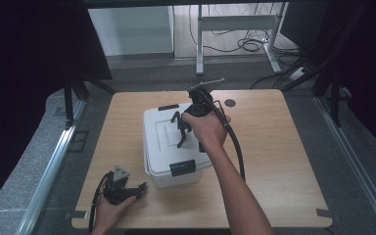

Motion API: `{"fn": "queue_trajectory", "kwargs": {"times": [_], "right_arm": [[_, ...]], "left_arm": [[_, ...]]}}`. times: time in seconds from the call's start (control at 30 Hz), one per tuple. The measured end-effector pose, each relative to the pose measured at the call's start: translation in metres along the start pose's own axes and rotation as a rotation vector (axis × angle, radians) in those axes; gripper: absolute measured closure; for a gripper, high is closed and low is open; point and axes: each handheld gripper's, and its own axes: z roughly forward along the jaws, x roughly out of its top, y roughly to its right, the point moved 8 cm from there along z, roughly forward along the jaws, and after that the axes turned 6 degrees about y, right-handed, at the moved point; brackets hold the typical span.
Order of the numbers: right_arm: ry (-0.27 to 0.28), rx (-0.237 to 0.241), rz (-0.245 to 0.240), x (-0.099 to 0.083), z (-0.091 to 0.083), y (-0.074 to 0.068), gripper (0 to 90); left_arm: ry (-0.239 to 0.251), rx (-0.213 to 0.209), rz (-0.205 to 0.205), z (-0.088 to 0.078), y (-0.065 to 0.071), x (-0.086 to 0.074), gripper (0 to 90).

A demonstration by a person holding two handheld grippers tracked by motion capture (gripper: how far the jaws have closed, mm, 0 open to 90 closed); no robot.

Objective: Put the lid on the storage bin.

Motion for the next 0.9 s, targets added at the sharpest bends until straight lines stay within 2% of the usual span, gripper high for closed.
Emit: {"fn": "queue_trajectory", "kwargs": {"times": [0.57,0.9], "right_arm": [[0.001,0.002,0.036,0.003,0.013,-0.003,84.5],[0.003,-0.009,0.064,0.003,0.021,0.003,84.3]], "left_arm": [[0.001,0.0,0.0,0.0,0.0,0.0,13.0],[0.001,0.0,0.0,0.0,0.0,0.0,13.0]]}}
